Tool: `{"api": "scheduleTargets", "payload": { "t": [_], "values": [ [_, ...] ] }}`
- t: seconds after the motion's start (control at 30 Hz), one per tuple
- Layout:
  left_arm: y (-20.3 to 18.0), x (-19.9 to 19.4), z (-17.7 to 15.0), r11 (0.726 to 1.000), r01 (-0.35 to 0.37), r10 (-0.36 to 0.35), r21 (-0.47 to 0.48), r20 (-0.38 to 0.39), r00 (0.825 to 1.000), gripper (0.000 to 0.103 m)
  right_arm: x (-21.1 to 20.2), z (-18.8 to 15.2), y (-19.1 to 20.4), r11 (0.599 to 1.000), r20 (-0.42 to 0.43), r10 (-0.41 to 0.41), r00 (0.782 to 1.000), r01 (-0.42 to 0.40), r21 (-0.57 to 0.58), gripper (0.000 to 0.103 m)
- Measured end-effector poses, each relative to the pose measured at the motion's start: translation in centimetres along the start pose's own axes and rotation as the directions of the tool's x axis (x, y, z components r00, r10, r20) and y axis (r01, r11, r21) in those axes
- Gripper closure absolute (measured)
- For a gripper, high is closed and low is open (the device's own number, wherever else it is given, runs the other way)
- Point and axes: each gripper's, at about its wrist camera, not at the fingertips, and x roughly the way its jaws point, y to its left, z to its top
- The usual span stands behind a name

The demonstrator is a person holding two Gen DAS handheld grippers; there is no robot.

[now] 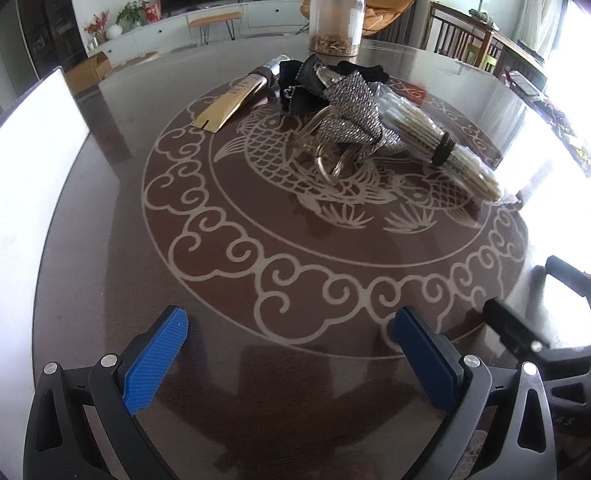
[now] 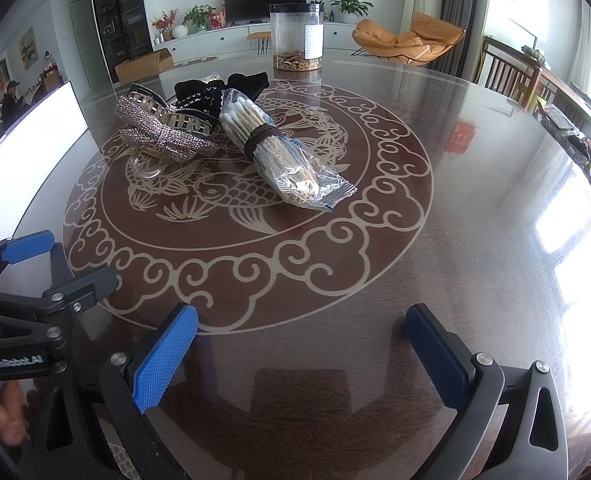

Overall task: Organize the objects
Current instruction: 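Move the left tool onto the rhinestone bow and close on it, then close the right gripper on the bagged cotton swab bundle while the left holds the bow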

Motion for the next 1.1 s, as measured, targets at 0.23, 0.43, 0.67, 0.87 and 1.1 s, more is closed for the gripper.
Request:
{"api": "scheduleTargets", "payload": {
  "t": [0.23,0.43,0.67,0.87,1.1],
  "values": [
    [-2.9,0.1,7.9,0.977,0.053,-0.068,0.205,0.069,0.995,0.000,0.1,0.0,0.0,1.000,0.000,0.000,1.000,0.000,0.000,0.000],
    [-3.7,1.2,12.4,0.950,0.180,-0.212,0.255,0.105,0.972,0.000,0.1,0.0,0.0,1.000,0.000,0.000,1.000,0.000,0.000,0.000],
    [-4.7,0.3,9.1,0.890,0.230,-0.257,0.394,0.017,0.966,0.046,0.1,0.0,0.0,1.000,0.000,-0.001,1.000,0.001,0.002,0.000],
    [-3.7,-2.0,3.0,0.908,0.160,-0.180,0.387,0.014,0.984,0.035,0.0,0.0,0.0,1.000,0.000,-0.002,1.000,0.002,0.002,0.000],
    [-5.4,-1.2,2.7,0.906,0.110,-0.155,0.408,0.079,0.985,0.026,0.1,0.0,0.0,1.000,0.000,-0.002,1.000,0.002,0.002,0.000]
  ]
}}
